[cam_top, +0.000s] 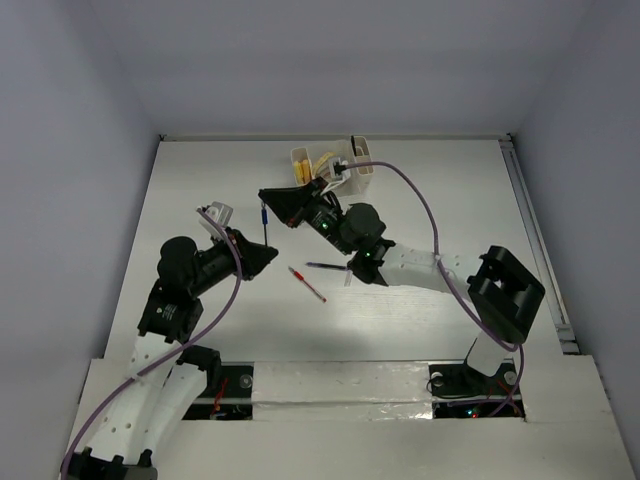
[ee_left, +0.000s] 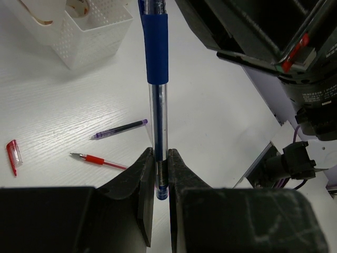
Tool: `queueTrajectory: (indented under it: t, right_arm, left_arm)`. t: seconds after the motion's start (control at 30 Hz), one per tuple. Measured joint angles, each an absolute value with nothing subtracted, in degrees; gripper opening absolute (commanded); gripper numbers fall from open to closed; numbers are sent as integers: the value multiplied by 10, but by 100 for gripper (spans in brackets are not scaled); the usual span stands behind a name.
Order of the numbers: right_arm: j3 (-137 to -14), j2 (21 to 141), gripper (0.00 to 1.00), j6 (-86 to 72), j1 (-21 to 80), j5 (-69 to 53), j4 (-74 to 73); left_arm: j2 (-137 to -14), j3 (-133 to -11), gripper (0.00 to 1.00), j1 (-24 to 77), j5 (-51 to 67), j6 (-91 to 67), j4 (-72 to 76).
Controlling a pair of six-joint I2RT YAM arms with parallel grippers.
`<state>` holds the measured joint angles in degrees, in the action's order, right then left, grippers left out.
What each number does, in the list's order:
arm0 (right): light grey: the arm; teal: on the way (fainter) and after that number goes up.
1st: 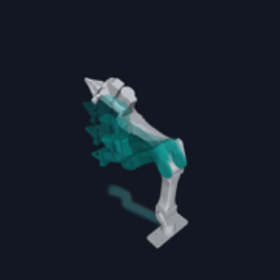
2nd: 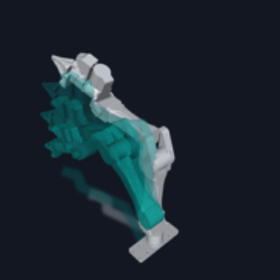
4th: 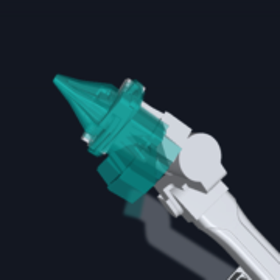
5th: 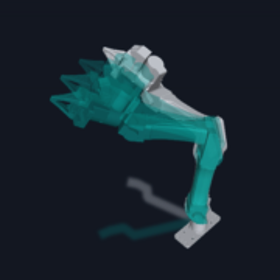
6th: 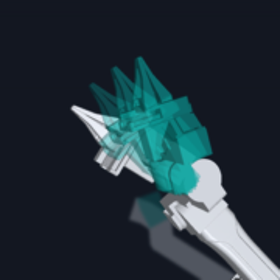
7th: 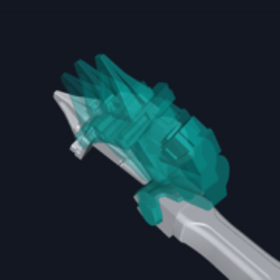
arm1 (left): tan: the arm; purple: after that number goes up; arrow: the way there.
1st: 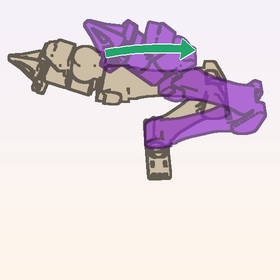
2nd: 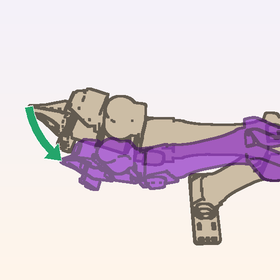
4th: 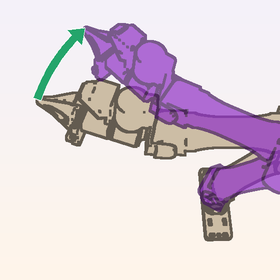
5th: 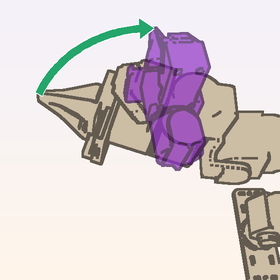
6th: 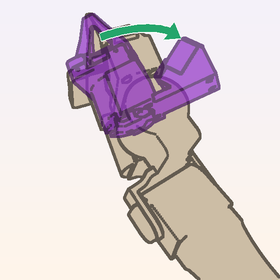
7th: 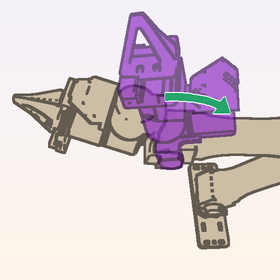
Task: Sort the stationery into containers
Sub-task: Close the pen cap on the pen.
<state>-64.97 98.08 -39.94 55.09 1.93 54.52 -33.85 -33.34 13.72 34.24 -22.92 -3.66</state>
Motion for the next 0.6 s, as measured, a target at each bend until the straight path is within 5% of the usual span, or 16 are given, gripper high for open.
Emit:
queueTrajectory:
  t: [0.6]
  right_arm:
    - [-566, 939, 0, -379, 561, 62, 574]
  left_arm:
    - [-351, -350, 0, 138, 374, -226, -72]
